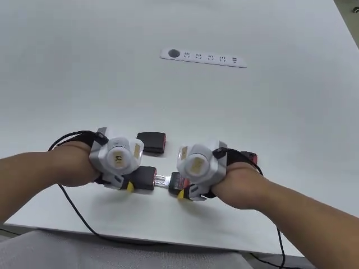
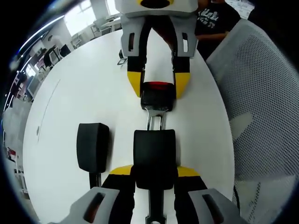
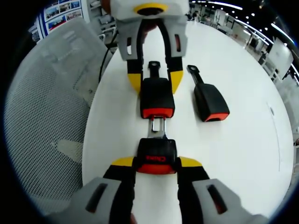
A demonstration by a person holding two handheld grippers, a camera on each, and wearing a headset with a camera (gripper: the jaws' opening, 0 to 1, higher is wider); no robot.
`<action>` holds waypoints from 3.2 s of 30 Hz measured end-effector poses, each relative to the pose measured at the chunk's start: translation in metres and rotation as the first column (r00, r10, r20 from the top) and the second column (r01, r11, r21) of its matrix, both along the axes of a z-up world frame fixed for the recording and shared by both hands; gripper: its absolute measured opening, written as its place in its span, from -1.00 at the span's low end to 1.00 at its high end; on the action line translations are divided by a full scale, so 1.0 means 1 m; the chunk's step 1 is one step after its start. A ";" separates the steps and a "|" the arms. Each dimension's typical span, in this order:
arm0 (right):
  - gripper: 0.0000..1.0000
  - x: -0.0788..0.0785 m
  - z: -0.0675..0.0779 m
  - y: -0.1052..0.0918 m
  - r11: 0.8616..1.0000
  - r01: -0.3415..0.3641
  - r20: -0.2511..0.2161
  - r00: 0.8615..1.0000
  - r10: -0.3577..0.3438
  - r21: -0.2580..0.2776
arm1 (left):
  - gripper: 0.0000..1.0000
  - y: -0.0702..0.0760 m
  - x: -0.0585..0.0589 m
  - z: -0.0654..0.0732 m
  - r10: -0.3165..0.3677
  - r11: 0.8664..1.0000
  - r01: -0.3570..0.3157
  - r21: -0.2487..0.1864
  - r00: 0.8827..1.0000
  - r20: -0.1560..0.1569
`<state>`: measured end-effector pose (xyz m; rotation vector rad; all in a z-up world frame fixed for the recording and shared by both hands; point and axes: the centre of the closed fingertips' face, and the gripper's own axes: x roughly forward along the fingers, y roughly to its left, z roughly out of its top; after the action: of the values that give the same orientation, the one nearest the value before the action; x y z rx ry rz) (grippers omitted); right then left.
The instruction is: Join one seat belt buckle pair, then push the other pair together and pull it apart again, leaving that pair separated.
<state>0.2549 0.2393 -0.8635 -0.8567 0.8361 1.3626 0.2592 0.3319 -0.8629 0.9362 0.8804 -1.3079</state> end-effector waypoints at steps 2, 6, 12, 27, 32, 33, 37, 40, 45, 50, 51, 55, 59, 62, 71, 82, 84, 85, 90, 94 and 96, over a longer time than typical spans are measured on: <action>-0.32 0.000 0.000 0.001 1.000 -0.005 0.000 1.000 0.005 0.005 | -0.36 0.000 0.000 0.000 -0.001 1.000 0.001 -0.005 1.000 0.000; -0.33 -0.001 0.001 0.008 1.000 -0.016 -0.003 1.000 0.016 0.017 | -0.36 0.000 0.000 0.000 -0.007 1.000 0.007 -0.007 1.000 0.005; -0.33 0.001 -0.001 0.012 0.999 -0.039 0.001 0.999 0.039 0.023 | -0.36 0.000 0.000 0.000 -0.020 1.000 0.020 -0.008 1.000 0.005; -0.36 0.000 0.002 0.020 0.998 -0.003 0.000 1.000 0.003 0.065 | -0.38 -0.002 0.000 0.000 -0.020 1.000 0.020 -0.021 1.000 -0.004; -0.37 0.001 0.002 0.027 0.997 -0.023 0.009 1.000 0.022 0.067 | -0.39 -0.002 -0.001 0.001 -0.023 1.000 0.022 -0.015 1.000 -0.006; -0.37 0.001 0.002 0.028 0.998 -0.025 0.010 1.000 0.024 0.064 | -0.39 -0.002 -0.001 0.001 -0.021 1.000 0.021 -0.016 1.000 -0.006; -0.38 0.002 0.001 0.030 0.998 -0.023 0.004 1.000 0.023 0.065 | -0.39 -0.002 0.000 0.001 -0.018 1.000 0.018 -0.021 1.000 -0.005; -0.38 0.002 0.002 0.031 0.998 -0.021 0.006 1.000 0.020 0.066 | -0.39 -0.002 -0.001 0.001 -0.020 1.000 0.020 -0.018 1.000 -0.007; -0.38 0.000 0.002 0.029 0.998 -0.005 -0.006 1.000 0.005 0.063 | -0.39 -0.002 -0.001 0.001 -0.026 1.000 0.026 -0.017 1.000 -0.008; -0.38 0.000 0.002 0.028 0.998 -0.006 -0.003 1.000 0.006 0.062 | -0.39 0.000 -0.001 0.001 -0.028 0.999 0.028 -0.022 1.000 -0.003; -0.38 0.000 0.001 0.027 0.998 -0.005 -0.003 1.000 0.005 0.063 | -0.39 0.003 -0.001 0.001 -0.026 0.999 0.026 -0.033 1.000 -0.003; -0.38 0.000 0.002 0.026 0.996 -0.018 0.005 1.000 0.017 0.093 | -0.40 -0.001 -0.001 0.003 -0.017 0.998 0.016 -0.057 1.000 -0.008; -0.39 0.001 0.002 0.026 0.995 -0.027 0.014 1.000 0.025 0.093 | -0.40 -0.001 -0.002 0.005 -0.015 0.998 0.015 -0.066 1.000 -0.007; -0.39 0.003 0.001 0.027 0.995 -0.026 0.005 1.000 0.026 0.095 | -0.41 -0.001 -0.002 0.006 -0.015 0.998 0.015 -0.064 1.000 -0.006; -0.34 0.003 0.002 0.029 0.995 -0.051 -0.006 0.999 0.052 0.081 | -0.37 -0.002 0.001 0.005 -0.021 0.999 0.019 -0.049 0.999 -0.035; -0.21 0.002 0.000 0.033 0.995 -0.069 0.033 0.997 0.067 0.074 | -0.32 -0.003 0.000 0.004 0.018 0.999 -0.021 -0.043 0.998 -0.059; -0.22 0.001 0.003 0.033 0.994 -0.073 0.040 0.997 0.070 0.080 | -0.32 -0.002 -0.001 0.005 0.029 0.999 -0.031 -0.036 0.998 -0.057; -0.23 0.001 0.005 0.033 0.994 -0.066 0.037 0.997 0.063 0.085 | -0.32 -0.002 -0.001 0.006 0.038 0.999 -0.040 -0.035 0.998 -0.058; -0.25 0.004 0.024 0.028 0.992 -0.015 0.024 1.000 0.012 0.125 | -0.29 -0.006 0.001 0.029 0.062 0.995 -0.065 -0.074 0.997 -0.034; -0.26 0.012 0.044 0.027 0.986 0.019 0.024 0.999 -0.023 0.166 | -0.30 -0.014 0.005 0.046 0.040 0.994 -0.040 -0.104 0.999 -0.009; -0.26 0.015 0.049 0.025 0.984 0.025 0.031 0.999 -0.031 0.174 | -0.29 -0.018 0.014 0.055 0.037 0.992 -0.035 -0.123 0.999 0.013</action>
<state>0.2703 0.2647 -0.8142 -0.7278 0.6901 1.3707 0.2732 0.3135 -0.8084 0.8288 0.7924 -1.3076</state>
